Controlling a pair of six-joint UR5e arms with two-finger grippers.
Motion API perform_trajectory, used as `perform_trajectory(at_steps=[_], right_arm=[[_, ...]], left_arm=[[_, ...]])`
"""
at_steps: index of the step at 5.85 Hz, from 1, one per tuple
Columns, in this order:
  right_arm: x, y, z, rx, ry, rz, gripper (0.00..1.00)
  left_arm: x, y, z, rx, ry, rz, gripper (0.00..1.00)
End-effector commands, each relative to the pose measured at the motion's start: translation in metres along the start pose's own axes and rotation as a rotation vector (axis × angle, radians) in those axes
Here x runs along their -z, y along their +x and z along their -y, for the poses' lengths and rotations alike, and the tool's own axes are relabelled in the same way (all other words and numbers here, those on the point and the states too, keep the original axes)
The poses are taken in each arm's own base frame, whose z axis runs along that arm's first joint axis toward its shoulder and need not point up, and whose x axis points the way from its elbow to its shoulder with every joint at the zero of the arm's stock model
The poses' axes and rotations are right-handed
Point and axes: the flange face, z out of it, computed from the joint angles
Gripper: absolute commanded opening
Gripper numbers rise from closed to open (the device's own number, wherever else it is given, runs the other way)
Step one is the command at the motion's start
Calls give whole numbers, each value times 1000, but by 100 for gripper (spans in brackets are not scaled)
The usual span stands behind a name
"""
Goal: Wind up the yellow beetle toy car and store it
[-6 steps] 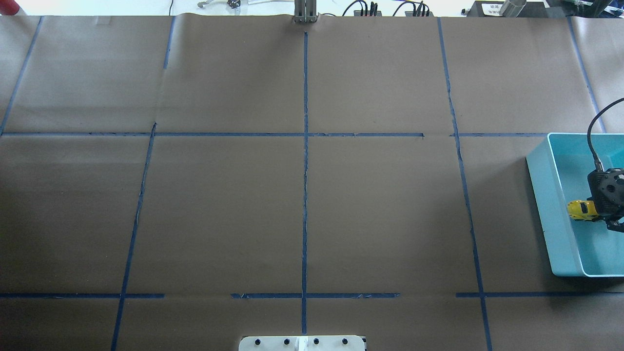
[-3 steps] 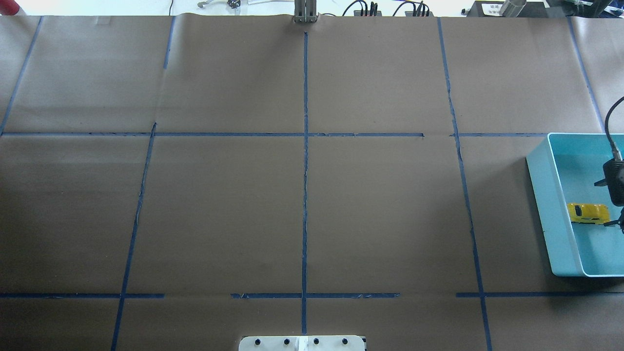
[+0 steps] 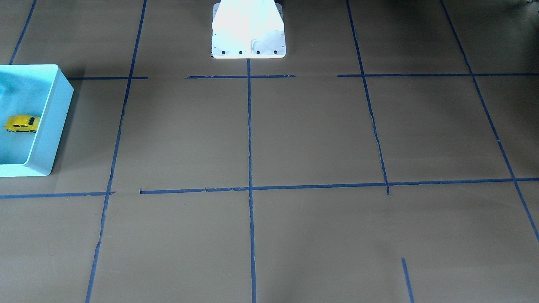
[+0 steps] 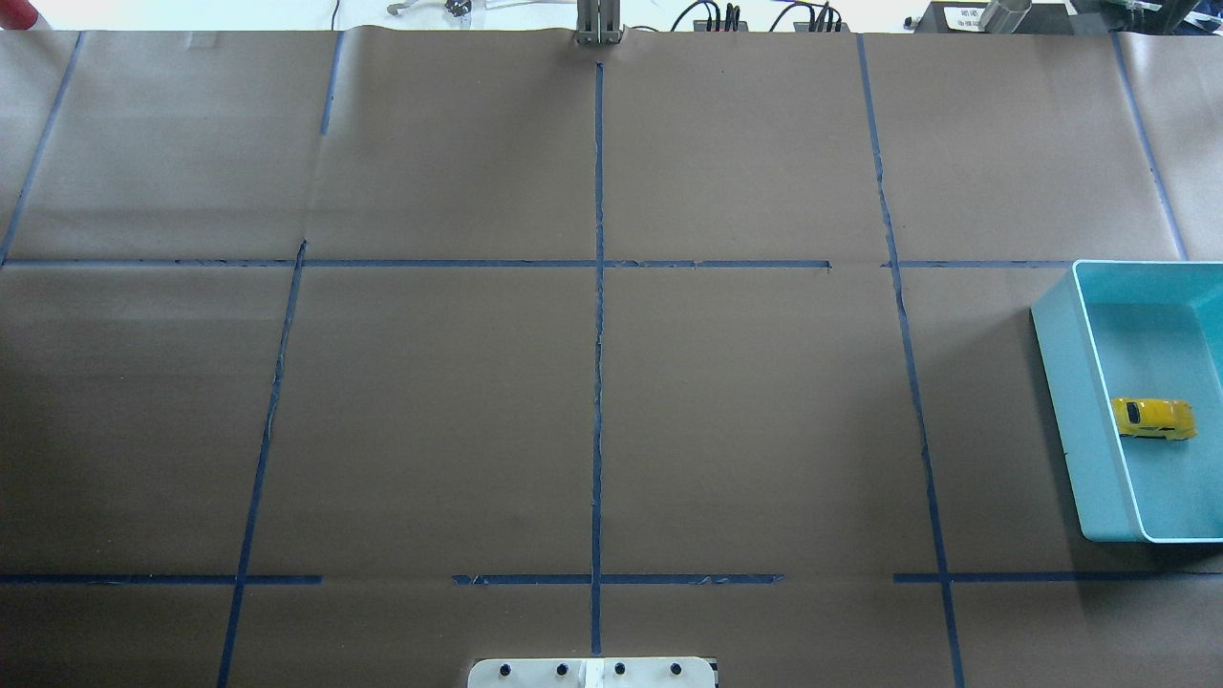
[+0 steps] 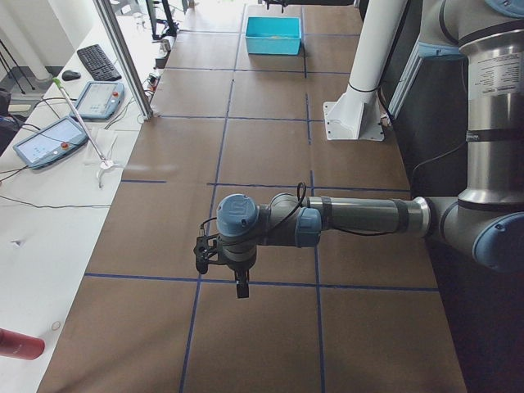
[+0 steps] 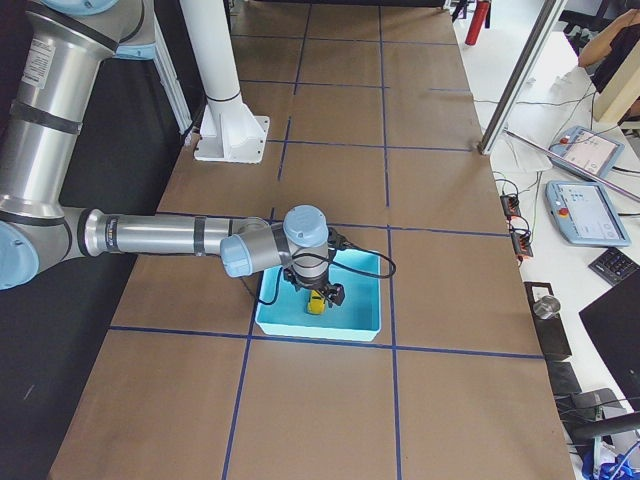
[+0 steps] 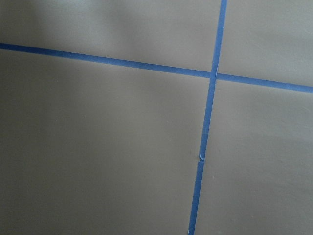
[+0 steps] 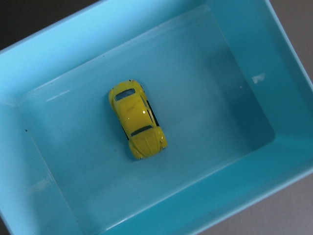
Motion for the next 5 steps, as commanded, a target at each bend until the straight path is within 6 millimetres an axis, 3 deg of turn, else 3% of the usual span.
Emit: perform_trajectory(at_steps=[1, 2, 4, 5], right_arm=[[26, 10, -64, -472, -75, 61, 100], [27, 12, -63, -668, -88, 47, 100], [40, 34, -40, -1096, -83, -39, 100], [39, 35, -40, -1119, -88, -45, 100]], left_arm=[[0, 0, 0, 1, -1, -1, 100], [-1, 0, 0, 2, -2, -1, 100], [-1, 0, 0, 1, -3, -1, 100], [-2, -1, 0, 2, -4, -1, 100]])
